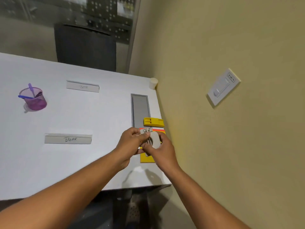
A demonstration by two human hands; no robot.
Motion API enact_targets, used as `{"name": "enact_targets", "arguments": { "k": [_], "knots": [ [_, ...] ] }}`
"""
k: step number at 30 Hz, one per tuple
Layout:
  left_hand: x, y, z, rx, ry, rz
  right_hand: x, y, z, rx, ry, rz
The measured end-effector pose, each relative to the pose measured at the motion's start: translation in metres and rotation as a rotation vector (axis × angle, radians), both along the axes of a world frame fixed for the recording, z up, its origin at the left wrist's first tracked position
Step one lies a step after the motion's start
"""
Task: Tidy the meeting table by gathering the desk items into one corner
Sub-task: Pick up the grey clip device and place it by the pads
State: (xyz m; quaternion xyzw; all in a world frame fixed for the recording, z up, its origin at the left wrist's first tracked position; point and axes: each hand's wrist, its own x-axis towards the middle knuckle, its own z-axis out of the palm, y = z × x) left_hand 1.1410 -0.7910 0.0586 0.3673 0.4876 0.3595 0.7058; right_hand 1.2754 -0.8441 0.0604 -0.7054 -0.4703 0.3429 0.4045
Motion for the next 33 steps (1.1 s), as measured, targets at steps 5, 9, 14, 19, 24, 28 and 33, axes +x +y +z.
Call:
{"name": "enact_targets", "arguments": {
  "k": [5,9,14,19,24,28,33],
  "knots": [
    [0.025,0.023,-0.033,-0.042,0.032,0.116,0.018,0.039,-0.030,0.027,-0.143,0.060],
    [0.038,0.045,-0.062,-0.100,0.084,0.154,0.039,0.075,-0.053,-0.150,-0.198,0.127],
    [0.037,0.075,-0.105,-0.123,0.105,0.092,0.060,0.120,-0.083,-0.198,-0.257,0.254],
    [0.019,0.094,-0.174,0.237,0.742,-0.021,0.078,0.161,-0.106,-0.126,-0.253,0.216],
    [0.008,0.117,-0.243,0.568,1.166,-0.358,0.108,0.223,-0.110,-0.049,-0.280,0.204],
    [0.014,0.114,-0.280,0.684,1.286,-0.354,0.137,0.278,-0.119,-0.089,-0.424,0.219],
    [0.017,0.116,-0.295,0.721,1.370,-0.313,0.157,0.332,-0.139,-0.133,-0.594,0.335]
  ]
}}
